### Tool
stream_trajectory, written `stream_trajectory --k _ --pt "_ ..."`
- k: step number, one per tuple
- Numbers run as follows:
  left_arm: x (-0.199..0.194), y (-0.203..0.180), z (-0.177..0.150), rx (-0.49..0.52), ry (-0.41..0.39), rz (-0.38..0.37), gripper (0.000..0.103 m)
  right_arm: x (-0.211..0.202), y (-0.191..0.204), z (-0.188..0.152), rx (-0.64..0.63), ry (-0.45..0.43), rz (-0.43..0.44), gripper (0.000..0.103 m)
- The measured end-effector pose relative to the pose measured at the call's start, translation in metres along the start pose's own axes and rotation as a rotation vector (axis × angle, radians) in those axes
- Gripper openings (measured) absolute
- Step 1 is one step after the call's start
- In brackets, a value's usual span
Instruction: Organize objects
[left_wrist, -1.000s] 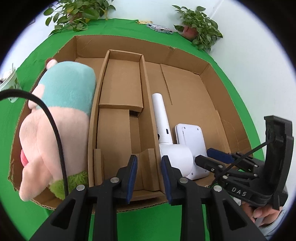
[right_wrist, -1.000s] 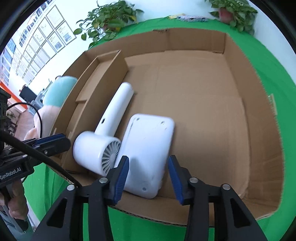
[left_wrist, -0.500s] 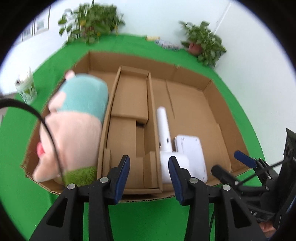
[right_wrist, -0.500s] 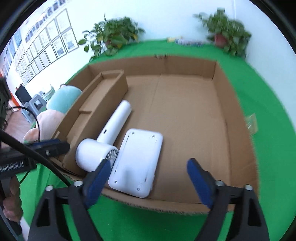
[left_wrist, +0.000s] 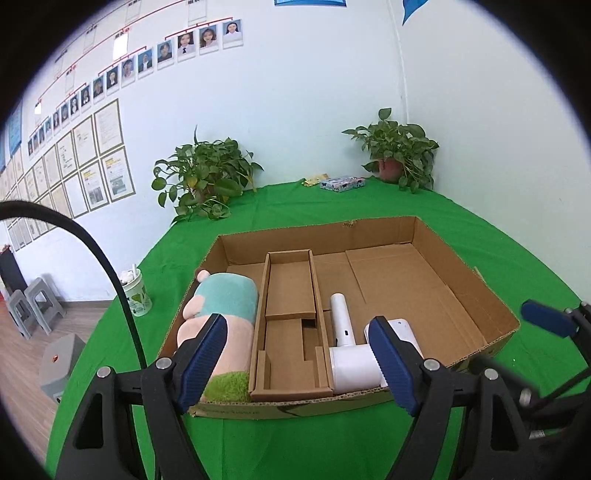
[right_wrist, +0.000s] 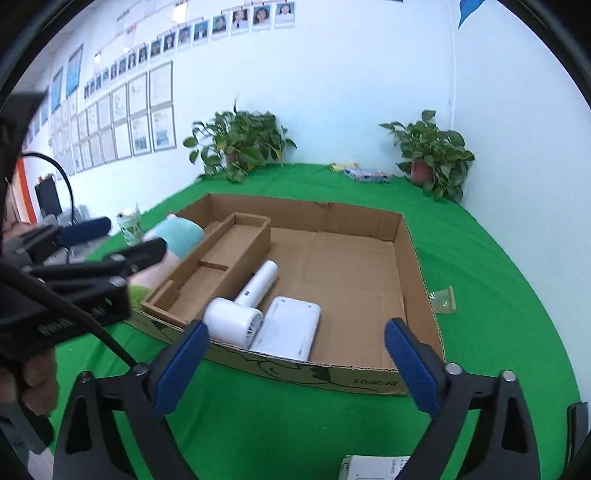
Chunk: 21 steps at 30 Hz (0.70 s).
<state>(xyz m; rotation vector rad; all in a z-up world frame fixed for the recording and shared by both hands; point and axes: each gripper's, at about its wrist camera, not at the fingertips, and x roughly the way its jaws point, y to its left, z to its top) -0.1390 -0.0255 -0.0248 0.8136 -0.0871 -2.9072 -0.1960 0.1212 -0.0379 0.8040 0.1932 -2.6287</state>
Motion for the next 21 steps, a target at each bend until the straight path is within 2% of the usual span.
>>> stream_trajectory --k 1,2,3,4,6,7,8,9,10,11,13,21 --pt "-0.003 0.000 -0.002 -0.009 -0.005 -0.001 0.073 -0.005 0.001 -0.001 -0.005 -0.009 0.000 0.048" --pt "-0.007 0.000 -0.003 -0.019 -0.012 -0.005 0.046 -0.008 0.001 -0.001 -0.013 -0.009 -0.021 0.026" --pt "-0.009 -0.001 -0.004 -0.023 -0.008 -0.008 0.010 -0.012 0.001 -0.003 -0.018 -0.007 -0.052 0.021" --pt "-0.008 -0.001 -0.006 -0.026 0.014 -0.010 0.002 -0.016 0.001 -0.005 -0.014 -0.011 -0.075 0.021" --pt "-0.009 0.002 -0.008 -0.047 0.028 -0.012 0.002 -0.023 -0.004 -0.008 0.013 -0.022 -0.060 0.023" --pt "-0.013 0.003 -0.010 -0.057 0.015 -0.017 0.002 -0.028 -0.007 -0.009 0.030 -0.022 -0.046 0.039" --pt "-0.017 0.003 -0.011 -0.063 0.004 -0.019 0.007 -0.031 -0.009 -0.011 0.042 -0.021 -0.058 0.077" --pt "-0.020 0.002 -0.011 -0.066 0.002 -0.011 0.034 -0.035 -0.012 -0.012 0.057 -0.031 -0.069 0.095" --pt "-0.022 0.002 -0.011 -0.066 0.007 -0.001 0.054 -0.039 -0.015 -0.013 0.072 -0.055 -0.072 0.102" --pt "-0.024 0.002 -0.012 -0.070 0.003 0.016 0.088 -0.046 -0.017 -0.015 0.083 -0.079 -0.076 0.102" --pt "-0.031 0.002 -0.013 -0.079 -0.039 0.048 0.090 -0.051 -0.020 -0.017 0.091 -0.069 -0.069 0.102" --pt "-0.043 0.000 -0.022 -0.069 -0.028 0.047 0.090 -0.067 -0.026 -0.033 0.112 -0.048 -0.048 0.102"
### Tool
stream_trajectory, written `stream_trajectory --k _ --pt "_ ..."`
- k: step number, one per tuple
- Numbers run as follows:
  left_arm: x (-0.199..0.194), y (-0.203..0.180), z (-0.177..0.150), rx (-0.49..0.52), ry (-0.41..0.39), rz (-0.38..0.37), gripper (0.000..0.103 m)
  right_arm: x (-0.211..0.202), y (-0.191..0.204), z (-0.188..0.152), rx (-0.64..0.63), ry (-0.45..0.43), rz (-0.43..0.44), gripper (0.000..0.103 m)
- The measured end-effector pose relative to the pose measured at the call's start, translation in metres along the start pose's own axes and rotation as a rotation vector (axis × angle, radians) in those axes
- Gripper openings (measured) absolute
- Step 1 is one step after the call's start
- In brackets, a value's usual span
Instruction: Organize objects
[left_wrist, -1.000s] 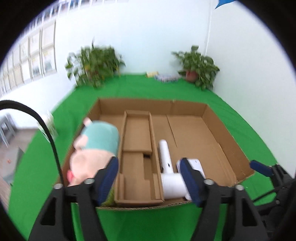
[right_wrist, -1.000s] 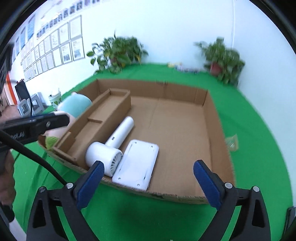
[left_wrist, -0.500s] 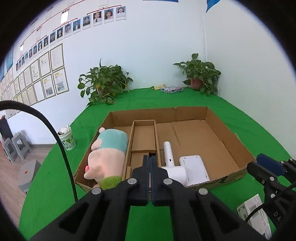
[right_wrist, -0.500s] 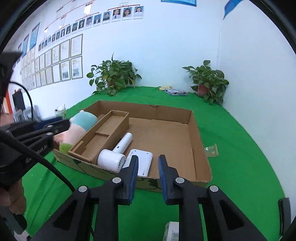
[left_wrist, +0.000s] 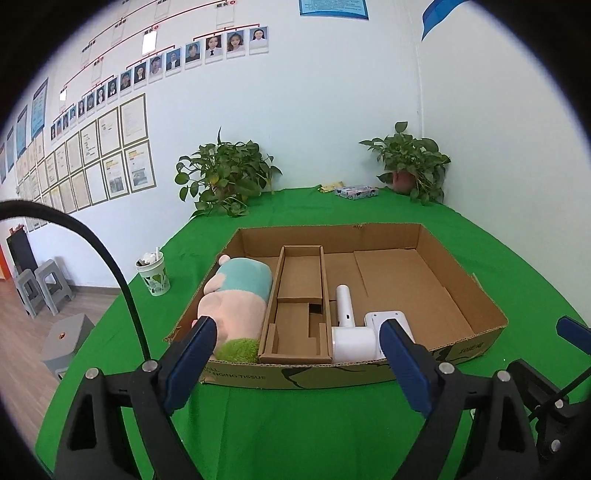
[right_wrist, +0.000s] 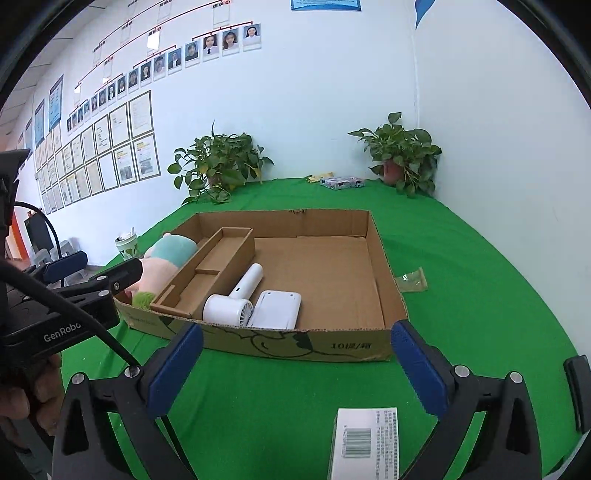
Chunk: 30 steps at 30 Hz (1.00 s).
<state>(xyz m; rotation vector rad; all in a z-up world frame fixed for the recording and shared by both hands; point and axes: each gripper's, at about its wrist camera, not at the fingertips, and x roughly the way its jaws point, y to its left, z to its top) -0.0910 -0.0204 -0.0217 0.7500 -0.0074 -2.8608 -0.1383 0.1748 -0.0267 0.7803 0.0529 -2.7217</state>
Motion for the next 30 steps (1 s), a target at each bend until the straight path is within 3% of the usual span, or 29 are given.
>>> stream_trajectory --k 9,13,18,25,27,30 --pt "-0.013 -0.004 -0.016 0.001 -0.015 0.011 0.090 -0.017 -0.004 -0.022 0.006 0.008 0.003 0.102" --pt "-0.008 -0.003 -0.028 -0.021 0.029 -0.008 0.089 -0.029 -0.020 -0.040 0.016 0.025 -0.013 0.102" --pt "0.005 -0.010 -0.052 -0.025 0.125 -0.092 0.079 -0.046 -0.060 -0.075 0.080 0.122 -0.077 0.102" --pt "0.015 -0.024 -0.078 -0.042 0.251 -0.280 0.076 -0.037 -0.054 -0.127 0.009 0.303 -0.110 0.101" --pt "0.015 -0.025 -0.082 -0.048 0.277 -0.314 0.076 -0.027 -0.051 -0.135 -0.001 0.340 -0.090 0.092" --pt "0.016 -0.020 -0.086 -0.057 0.300 -0.327 0.076 -0.010 -0.040 -0.141 -0.052 0.382 -0.082 0.063"
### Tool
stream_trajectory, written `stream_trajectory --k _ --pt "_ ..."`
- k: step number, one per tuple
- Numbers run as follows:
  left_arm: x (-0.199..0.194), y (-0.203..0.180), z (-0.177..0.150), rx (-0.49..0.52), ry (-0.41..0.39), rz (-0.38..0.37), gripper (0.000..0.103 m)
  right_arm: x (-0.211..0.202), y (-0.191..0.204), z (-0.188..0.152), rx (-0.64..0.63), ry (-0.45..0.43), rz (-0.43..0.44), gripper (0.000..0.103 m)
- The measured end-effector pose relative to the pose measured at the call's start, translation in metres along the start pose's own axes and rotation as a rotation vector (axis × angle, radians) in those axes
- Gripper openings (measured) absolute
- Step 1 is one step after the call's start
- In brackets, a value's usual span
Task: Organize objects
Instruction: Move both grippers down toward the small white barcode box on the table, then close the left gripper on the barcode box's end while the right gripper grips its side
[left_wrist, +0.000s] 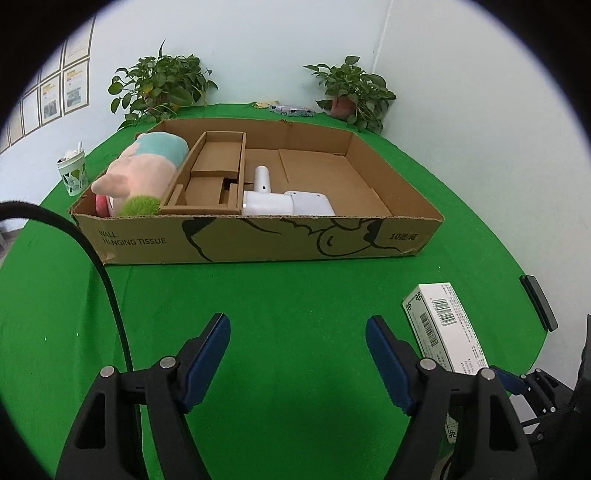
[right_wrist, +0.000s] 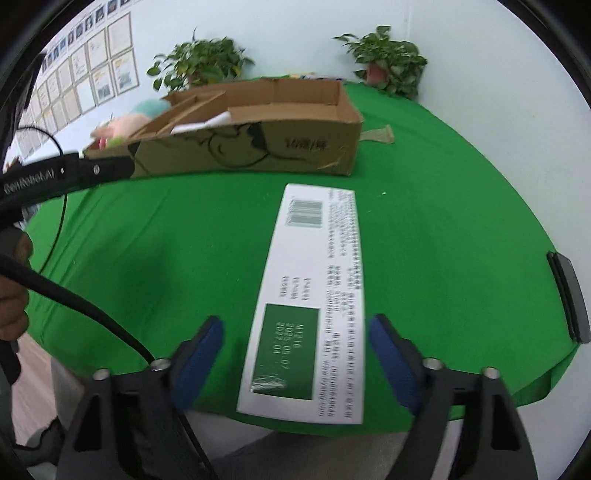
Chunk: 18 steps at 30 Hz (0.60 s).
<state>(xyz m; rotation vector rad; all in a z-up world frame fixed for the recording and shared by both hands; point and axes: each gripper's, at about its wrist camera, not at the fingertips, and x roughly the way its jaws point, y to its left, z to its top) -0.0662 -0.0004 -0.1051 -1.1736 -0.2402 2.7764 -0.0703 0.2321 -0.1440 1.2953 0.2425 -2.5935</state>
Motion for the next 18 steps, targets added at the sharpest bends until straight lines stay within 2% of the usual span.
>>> stream_trajectory --k 2,6,7,8,9,10,13,18 --pt "-0.001 0.006 0.000 -0.015 0.012 -0.007 0.076 0.007 0.011 0.001 -0.041 -0.001 -0.008 0.063" --pt "0.001 0.016 0.000 -0.044 0.050 -0.053 0.076 0.005 0.034 0.012 -0.083 -0.049 0.133 0.064" --pt "0.004 0.018 0.000 -0.053 0.068 -0.079 0.076 0.003 0.039 0.014 -0.099 -0.070 0.147 0.073" --pt "0.007 0.020 -0.001 -0.066 0.092 -0.116 0.076 0.001 0.045 0.016 -0.115 -0.092 0.156 0.096" --pt "0.012 0.022 -0.002 -0.092 0.131 -0.178 0.076 0.000 0.048 0.018 -0.121 -0.106 0.164 0.103" --pt "0.016 0.024 -0.003 -0.115 0.158 -0.226 0.076 -0.001 0.050 0.019 -0.122 -0.126 0.182 0.102" --pt "0.032 0.025 -0.008 -0.189 0.232 -0.365 0.076 0.001 0.049 0.020 -0.107 -0.107 0.238 0.102" --pt "0.048 0.007 -0.012 -0.179 0.279 -0.436 0.074 0.008 0.043 0.013 -0.083 -0.070 0.243 0.102"
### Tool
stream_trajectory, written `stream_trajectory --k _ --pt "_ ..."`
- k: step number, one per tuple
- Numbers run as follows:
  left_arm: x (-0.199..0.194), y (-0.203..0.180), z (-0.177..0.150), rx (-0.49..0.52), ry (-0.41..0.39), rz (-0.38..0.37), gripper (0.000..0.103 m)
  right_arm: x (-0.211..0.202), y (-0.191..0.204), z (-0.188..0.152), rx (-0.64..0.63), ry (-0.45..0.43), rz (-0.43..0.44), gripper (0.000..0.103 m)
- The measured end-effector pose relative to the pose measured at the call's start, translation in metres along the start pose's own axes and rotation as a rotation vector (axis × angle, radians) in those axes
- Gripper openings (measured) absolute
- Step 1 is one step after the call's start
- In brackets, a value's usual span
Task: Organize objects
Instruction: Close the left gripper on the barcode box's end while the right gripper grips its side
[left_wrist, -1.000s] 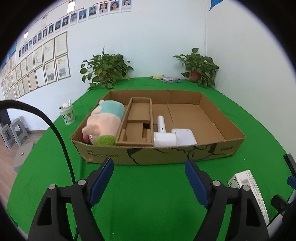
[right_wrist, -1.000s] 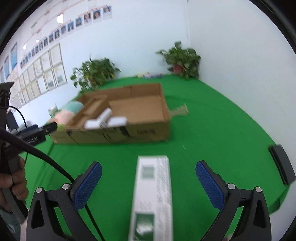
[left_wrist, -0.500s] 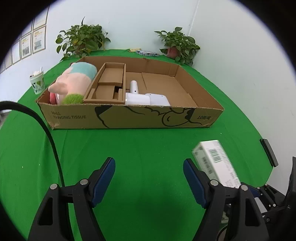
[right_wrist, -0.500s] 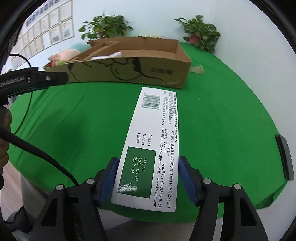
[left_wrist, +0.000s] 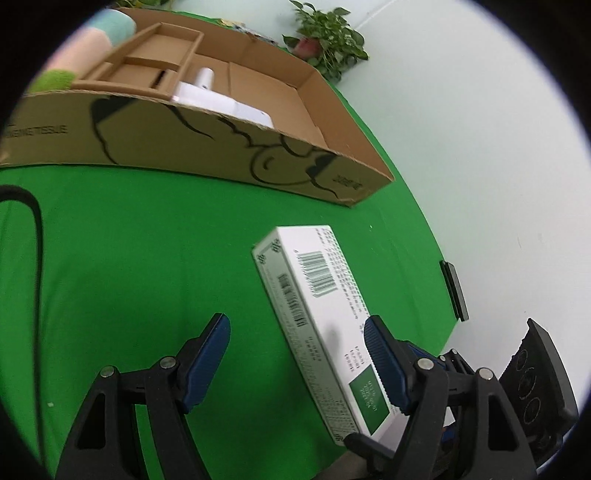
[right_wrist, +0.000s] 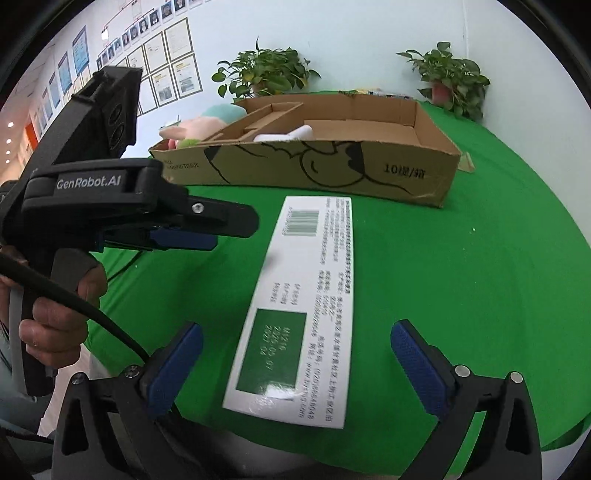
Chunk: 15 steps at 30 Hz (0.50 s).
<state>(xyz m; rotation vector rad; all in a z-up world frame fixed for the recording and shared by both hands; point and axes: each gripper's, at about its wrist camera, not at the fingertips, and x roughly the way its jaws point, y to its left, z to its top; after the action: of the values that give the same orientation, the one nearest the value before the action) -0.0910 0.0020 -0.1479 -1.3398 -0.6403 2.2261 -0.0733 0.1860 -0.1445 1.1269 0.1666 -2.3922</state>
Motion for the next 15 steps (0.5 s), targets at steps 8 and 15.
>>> stream_trajectory --k 8,15 --pt "0.021 -0.007 -0.003 -0.005 0.060 -0.025 0.074 0.003 -0.001 -0.004 -0.034 -0.022 -0.021 0.100" --pt "0.024 -0.006 -0.007 -0.028 0.071 -0.048 0.074 0.013 0.011 -0.007 -0.067 -0.018 -0.045 0.083"
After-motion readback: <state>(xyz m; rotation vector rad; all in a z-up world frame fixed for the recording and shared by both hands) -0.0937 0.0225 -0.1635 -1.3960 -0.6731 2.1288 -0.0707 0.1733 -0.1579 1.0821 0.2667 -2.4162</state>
